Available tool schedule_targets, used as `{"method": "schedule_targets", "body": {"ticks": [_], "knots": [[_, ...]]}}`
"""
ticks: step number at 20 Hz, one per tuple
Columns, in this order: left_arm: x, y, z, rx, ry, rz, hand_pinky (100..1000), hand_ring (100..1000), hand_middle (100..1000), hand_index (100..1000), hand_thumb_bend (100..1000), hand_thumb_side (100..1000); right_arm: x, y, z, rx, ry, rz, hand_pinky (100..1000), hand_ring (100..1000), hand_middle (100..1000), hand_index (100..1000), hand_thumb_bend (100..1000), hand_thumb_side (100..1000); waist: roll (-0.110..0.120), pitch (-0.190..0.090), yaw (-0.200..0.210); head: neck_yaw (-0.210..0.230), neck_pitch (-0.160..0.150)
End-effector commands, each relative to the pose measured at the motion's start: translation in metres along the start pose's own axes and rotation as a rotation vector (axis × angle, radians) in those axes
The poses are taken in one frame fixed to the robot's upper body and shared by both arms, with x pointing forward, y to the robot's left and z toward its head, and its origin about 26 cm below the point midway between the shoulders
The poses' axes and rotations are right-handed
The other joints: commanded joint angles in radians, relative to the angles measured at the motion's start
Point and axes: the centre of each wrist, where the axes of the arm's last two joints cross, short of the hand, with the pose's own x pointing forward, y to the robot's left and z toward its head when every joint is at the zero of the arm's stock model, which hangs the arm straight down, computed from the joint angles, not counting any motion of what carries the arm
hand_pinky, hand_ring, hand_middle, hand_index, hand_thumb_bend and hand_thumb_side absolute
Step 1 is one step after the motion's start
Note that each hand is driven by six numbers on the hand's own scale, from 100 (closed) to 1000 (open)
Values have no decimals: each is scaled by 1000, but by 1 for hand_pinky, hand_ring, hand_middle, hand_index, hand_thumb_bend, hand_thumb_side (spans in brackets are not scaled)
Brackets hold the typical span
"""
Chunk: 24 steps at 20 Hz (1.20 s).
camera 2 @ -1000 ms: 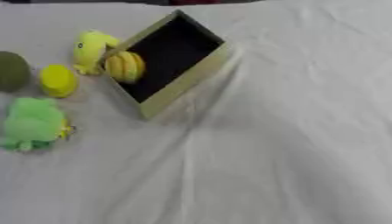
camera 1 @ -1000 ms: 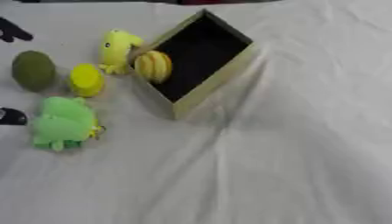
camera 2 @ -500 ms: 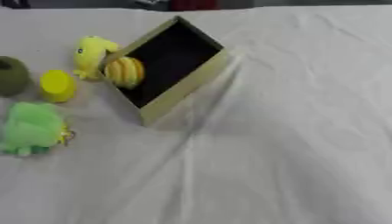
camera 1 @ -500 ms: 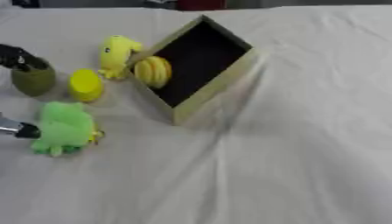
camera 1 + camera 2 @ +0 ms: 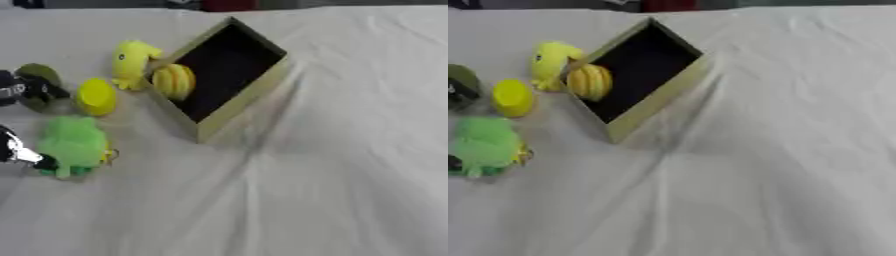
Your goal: Pick up objects on the table and place them in the box.
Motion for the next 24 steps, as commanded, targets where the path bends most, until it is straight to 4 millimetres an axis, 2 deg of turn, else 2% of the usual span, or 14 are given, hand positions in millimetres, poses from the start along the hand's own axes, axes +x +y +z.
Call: {"method": "schedule_targets", "body": {"ticks": [1, 7, 13, 17, 18, 22, 24], "knots": [[-4, 7, -1, -6, 30, -30, 879, 851, 847, 927, 798, 451, 4, -3, -6, 15, -19, 6, 897, 914, 702, 789, 100, 476, -1, -19, -2, 1, 2], [-10, -4, -18, -42, 70, -63, 887, 859, 855, 929, 792, 433, 4, -1, -3, 14, -10, 0, 899, 913, 698, 787, 100, 481, -3, -18, -5, 1, 2], [-13, -11, -26, -59, 75, -63, 856, 833, 828, 904, 736, 441, 3, 0, -1, 13, 0, -2, 900, 913, 694, 785, 100, 485, -3, -17, -7, 0, 5], [-12, -11, -26, -50, 68, -56, 800, 782, 777, 868, 581, 429, 3, 0, 0, 12, 4, -3, 901, 914, 694, 785, 100, 487, -3, -17, -7, -1, 9], [-9, -9, -25, -38, 63, -60, 786, 770, 764, 858, 485, 403, 3, 0, 1, 12, 7, -3, 902, 914, 693, 785, 100, 489, -3, -16, -7, -2, 9], [6, 1, -15, 42, 43, -111, 747, 727, 721, 817, 247, 367, 3, 0, 3, 12, 19, 0, 903, 915, 691, 785, 100, 494, -4, -15, -6, -3, 12], [15, 7, -8, 76, 30, -137, 748, 729, 728, 822, 192, 372, 3, 0, 5, 13, 23, 3, 903, 916, 691, 785, 100, 495, -4, -16, -5, -4, 13]]}}
